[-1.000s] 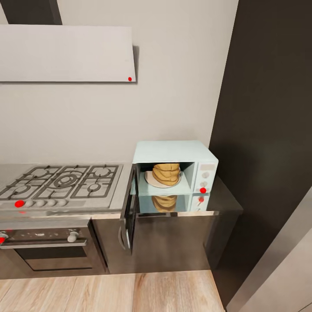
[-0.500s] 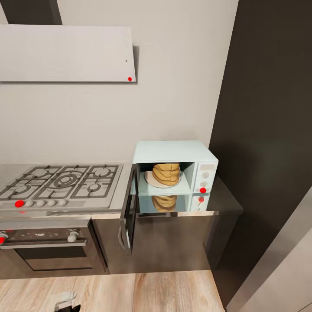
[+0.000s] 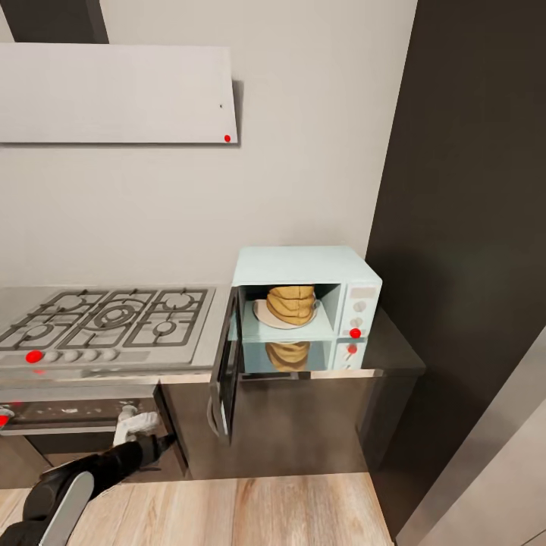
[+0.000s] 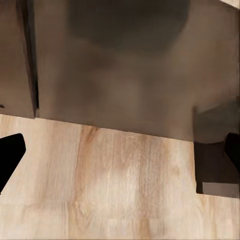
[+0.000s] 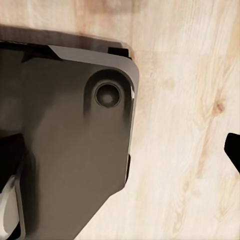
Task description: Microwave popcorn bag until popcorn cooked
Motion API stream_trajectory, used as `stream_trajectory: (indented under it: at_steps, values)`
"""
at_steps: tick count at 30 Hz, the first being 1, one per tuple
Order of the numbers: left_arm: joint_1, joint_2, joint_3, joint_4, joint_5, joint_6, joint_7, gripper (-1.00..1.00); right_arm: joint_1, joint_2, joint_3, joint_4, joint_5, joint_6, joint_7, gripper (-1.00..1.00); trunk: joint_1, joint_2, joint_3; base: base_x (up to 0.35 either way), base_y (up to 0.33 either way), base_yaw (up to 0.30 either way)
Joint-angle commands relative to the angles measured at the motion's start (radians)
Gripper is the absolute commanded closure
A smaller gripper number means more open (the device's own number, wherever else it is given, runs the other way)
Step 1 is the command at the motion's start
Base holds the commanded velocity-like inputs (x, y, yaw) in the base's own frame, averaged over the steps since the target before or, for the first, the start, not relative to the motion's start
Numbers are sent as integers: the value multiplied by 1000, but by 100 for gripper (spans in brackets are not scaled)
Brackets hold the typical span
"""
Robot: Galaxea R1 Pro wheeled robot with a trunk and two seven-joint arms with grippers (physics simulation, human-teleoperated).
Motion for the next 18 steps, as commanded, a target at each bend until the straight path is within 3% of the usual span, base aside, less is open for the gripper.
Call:
stream_trajectory:
  at_steps: [1, 2, 8, 18]
  values:
    - [-19, 0, 1, -3, 6, 2, 0, -100, -2, -1, -9, 3, 9, -2, -1, -100, 0, -1, -2, 0, 0, 0]
    - [-60, 0, 1, -4, 7, -1, -1, -100, -2, -1, -9, 3, 9, -2, -3, -100, 0, -1, -2, 0, 0, 0]
    - [-143, 1, 1, -6, 4, -3, 0, -100, -2, -1, -9, 3, 8, -6, -4, -100, 0, -1, -2, 0, 0, 0]
    - [-209, 0, -1, -7, -3, 6, 4, -100, -2, -1, -10, 3, 8, -5, -5, -100, 0, -1, -2, 0, 0, 0]
